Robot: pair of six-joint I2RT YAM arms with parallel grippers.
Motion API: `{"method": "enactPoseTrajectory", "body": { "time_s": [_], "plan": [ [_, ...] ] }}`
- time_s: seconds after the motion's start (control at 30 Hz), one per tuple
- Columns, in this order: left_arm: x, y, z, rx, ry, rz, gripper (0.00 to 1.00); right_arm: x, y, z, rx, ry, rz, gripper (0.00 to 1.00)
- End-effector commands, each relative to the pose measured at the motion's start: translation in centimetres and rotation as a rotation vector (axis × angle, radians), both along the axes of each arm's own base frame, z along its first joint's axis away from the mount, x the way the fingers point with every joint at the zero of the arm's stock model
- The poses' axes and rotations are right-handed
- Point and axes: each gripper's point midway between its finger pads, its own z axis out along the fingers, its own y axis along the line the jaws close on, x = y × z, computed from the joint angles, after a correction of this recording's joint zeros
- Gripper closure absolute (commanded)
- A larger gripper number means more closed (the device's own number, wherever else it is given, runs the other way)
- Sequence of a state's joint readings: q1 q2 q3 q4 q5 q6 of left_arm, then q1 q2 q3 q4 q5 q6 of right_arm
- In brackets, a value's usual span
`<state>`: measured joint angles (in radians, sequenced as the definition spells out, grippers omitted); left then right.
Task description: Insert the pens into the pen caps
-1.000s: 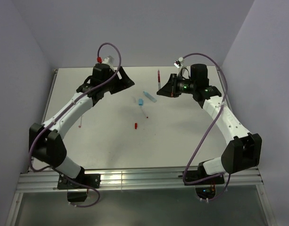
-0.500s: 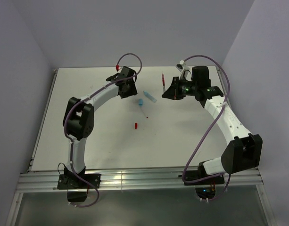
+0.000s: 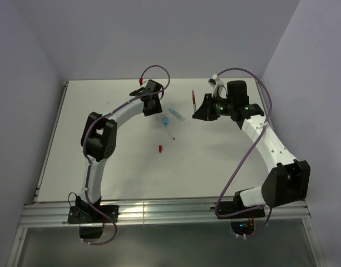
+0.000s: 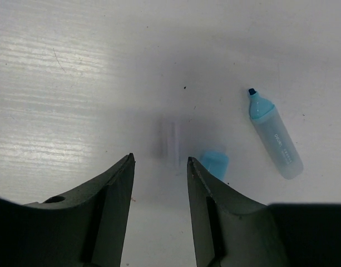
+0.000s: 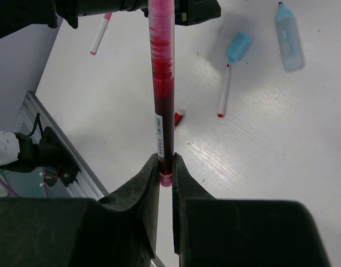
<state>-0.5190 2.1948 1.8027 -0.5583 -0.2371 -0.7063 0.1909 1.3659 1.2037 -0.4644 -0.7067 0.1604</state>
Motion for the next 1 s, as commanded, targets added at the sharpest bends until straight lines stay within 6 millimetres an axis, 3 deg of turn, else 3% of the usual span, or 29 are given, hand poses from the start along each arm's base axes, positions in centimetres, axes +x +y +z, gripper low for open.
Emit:
{"method": "enactPoseTrajectory", "body": {
  "time_s": [0.0,0.43,0.6,0.77,0.87,0.9,0.97],
  "plan": [
    [1.4,-1.2,1.0,-0.007,-0.057,-0.025,0.53,-0.2,-0.4,1.1,0.001,-0.050,0.000,1.00],
    [0.1,-1.0,-3.4,0.104,0.020,-0.030,0.59,-0.2,-0.5,1.1,0.001,-0.043,-0.003,1.00],
    [-0.8,-0.5,-5.1,0.166,0.066,-0.057,0.74,-0.3,-0.5,1.2,0.001,-0.041,-0.004,1.00],
    [-1.8,0.0,-5.9,0.195,0.112,-0.091,0.81,-0.4,-0.5,1.2,0.001,-0.037,0.000,1.00],
    [-1.8,0.0,-4.4,0.170,0.082,-0.122,0.88,-0.7,-0.5,1.4,0.003,-0.040,0.012,1.00],
    [-1.5,-0.1,-2.0,0.141,0.035,-0.136,0.90,-0.8,-0.5,1.4,0.001,-0.038,0.014,1.00],
    [-0.8,0.0,0.7,0.154,-0.053,-0.190,0.94,-1.1,-0.7,1.6,-0.010,-0.049,0.019,1.00]
  ]
}}
